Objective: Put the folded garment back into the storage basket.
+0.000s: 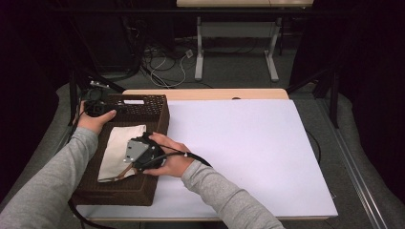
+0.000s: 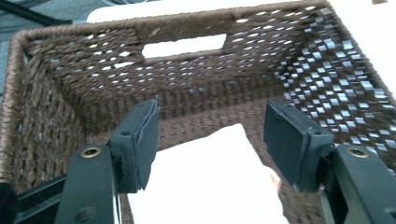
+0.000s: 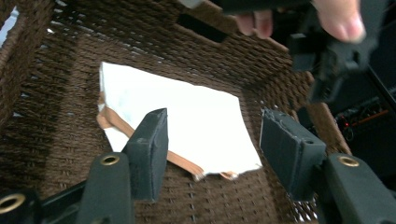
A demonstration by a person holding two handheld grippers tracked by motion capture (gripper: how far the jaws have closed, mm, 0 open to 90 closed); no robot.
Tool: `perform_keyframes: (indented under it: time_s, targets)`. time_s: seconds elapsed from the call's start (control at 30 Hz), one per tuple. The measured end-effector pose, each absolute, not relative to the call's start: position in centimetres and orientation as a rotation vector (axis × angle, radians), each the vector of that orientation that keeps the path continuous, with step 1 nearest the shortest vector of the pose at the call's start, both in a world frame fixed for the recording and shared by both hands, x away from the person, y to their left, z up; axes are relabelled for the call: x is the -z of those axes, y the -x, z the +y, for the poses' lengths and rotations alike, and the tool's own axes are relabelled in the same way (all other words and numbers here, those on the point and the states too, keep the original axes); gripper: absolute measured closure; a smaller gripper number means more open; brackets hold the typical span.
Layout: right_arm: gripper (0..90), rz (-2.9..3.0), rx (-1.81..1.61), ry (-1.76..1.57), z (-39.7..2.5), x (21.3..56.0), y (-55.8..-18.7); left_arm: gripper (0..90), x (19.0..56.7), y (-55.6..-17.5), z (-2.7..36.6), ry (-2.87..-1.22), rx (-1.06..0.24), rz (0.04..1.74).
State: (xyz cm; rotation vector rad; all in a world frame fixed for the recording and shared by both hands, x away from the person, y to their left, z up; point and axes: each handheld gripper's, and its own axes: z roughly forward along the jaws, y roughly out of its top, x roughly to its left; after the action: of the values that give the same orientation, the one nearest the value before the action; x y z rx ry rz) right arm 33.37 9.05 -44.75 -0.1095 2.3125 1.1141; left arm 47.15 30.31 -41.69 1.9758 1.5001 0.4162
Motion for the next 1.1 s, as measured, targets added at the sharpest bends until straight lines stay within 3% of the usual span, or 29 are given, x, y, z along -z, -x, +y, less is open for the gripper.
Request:
perform_keyframes:
  time_s: [0.1,0.17,0.4,0.67,0.77,0.87,1.1]
  targets:
    - [39.1,2.309,-1.142,0.076,7.8,44.3,-33.7,35.9,41.1,-46.5,30.0,-1.95,-0.372,1.501]
    - [33.1,2.325,-1.178,0.016,7.1,44.0,-33.9,30.3,40.8,-46.1,29.8,-1.941,-0.33,1.501]
    - [16.8,2.336,-1.275,-0.127,4.9,43.3,-34.8,16.8,40.0,-44.6,28.7,-1.939,-0.364,1.468]
    - [14.3,2.367,-1.297,-0.216,2.8,43.0,-35.0,9.5,39.4,-43.2,27.1,-1.938,-0.372,1.452]
    - [5.7,2.402,-1.311,-0.254,1.2,42.8,-35.1,5.6,39.2,-42.4,26.1,-1.932,-0.349,1.441]
    - [3.3,2.404,-1.317,-0.287,0.2,42.8,-35.1,0.5,39.2,-42.0,25.5,-1.912,-0.35,1.429]
    - [0.0,2.415,-1.331,-0.36,-2.0,42.7,-35.3,0.1,39.2,-40.4,23.5,-1.901,-0.354,1.395]
